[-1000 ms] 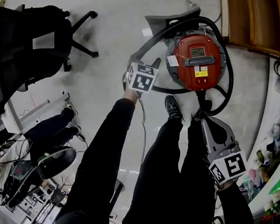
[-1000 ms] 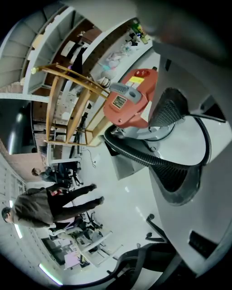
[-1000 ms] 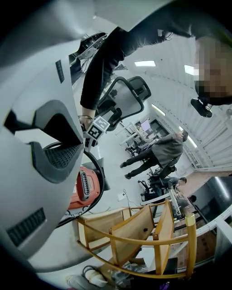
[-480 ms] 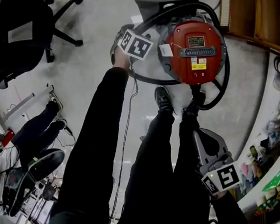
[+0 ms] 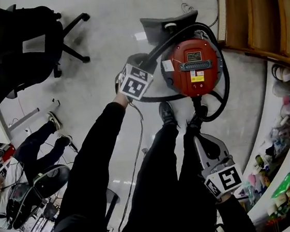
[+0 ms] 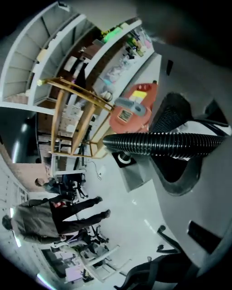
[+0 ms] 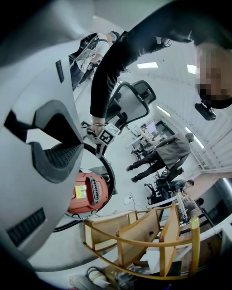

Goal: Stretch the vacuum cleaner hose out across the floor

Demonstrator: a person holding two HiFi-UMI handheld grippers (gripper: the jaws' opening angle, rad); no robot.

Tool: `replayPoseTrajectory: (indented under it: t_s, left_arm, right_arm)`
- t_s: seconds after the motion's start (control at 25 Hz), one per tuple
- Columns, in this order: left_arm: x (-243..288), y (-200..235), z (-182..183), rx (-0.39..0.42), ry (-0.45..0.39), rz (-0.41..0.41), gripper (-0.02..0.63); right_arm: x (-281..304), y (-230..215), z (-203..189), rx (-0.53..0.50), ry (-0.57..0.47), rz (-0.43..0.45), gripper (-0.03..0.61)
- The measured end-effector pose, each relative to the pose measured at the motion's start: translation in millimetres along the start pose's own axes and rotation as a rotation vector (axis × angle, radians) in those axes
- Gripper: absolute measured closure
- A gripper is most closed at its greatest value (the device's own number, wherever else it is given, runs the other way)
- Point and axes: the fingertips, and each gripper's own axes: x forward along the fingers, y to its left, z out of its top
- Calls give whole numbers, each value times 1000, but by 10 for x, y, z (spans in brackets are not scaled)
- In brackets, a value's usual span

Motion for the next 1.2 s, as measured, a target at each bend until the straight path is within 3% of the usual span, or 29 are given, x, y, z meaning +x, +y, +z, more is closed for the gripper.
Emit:
replayPoseTrajectory:
  t_s: [0.2,0.36,0.4,0.44,0.48,0.56,0.64,0.68,0.76,0.88,1.0,1.04,1.12,1.2]
  left_arm:
    - [-1131,-1025,314,-15,-123,-151,454]
    - [-1931,-1900,498,-59,-213,-254,479]
    - [-2116,-2116,534,-68,-243,-288,497]
    - [-2289,-2308,590,-70,-282,-322,600]
    - [-2430,-2473,650,-68,-319,-352,600]
    - [-2545,-2722,662,-59,-336,-395,600]
    - [-2411,-2867,448,-36,-265,-387,600]
    - [-2284,-2885,307,-16,-216,-359,600]
    - [-2038,-2824,81,7,-151,-303,598]
    - [-1794,-2616,-134,-37,-130,-284,597]
    - [-1568,-2508,-343,-42,-110,-261,595]
    - [-1451,-2495,-412,-36,-104,-247,575]
    - [-1090,-2391,-550,-33,-80,-204,341]
    - [-666,-2160,-620,-46,-41,-153,307]
  right_arm:
    - [-305,320,392,-27,-31,-11,574]
    - [-655,549,714,-116,-43,-58,574]
    - [-742,590,770,-137,-42,-68,574]
    - [-809,597,807,-143,-44,-75,574]
    - [-848,563,819,-120,-50,-79,574]
    - [-835,412,723,40,-74,-77,574]
    - [-762,283,502,231,-87,-80,574]
    - [-733,254,398,269,-82,-82,574]
    - [-686,234,229,232,-54,-85,574]
    - [-615,55,-56,163,-22,-100,574]
    - [-642,-359,-462,207,4,-157,572]
    - [-682,-489,-584,234,10,-174,569]
    - [-760,-689,-744,265,6,-191,559]
    - [-801,-819,-845,268,-6,-195,558]
